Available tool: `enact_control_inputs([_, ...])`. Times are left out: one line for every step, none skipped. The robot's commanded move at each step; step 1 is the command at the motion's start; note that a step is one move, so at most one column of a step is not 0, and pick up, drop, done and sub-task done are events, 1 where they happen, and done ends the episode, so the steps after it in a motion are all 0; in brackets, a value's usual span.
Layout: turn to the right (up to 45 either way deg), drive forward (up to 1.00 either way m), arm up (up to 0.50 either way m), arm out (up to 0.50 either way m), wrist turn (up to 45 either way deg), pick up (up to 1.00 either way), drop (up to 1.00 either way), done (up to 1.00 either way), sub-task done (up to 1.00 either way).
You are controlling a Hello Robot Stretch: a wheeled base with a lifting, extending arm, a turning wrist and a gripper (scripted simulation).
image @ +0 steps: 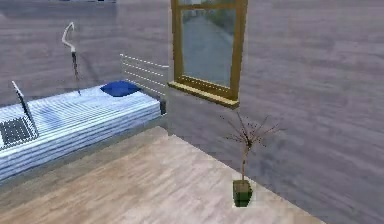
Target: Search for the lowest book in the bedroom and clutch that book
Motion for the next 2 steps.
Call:
enact_control_inputs([-45.0, 0.0, 0.0, 0.0, 0.0, 0.0, 0.0, 0.0, 0.0])
enact_control_inputs([-45.0, 0.0, 0.0, 0.0, 0.0, 0.0, 0.0, 0.0, 0.0])
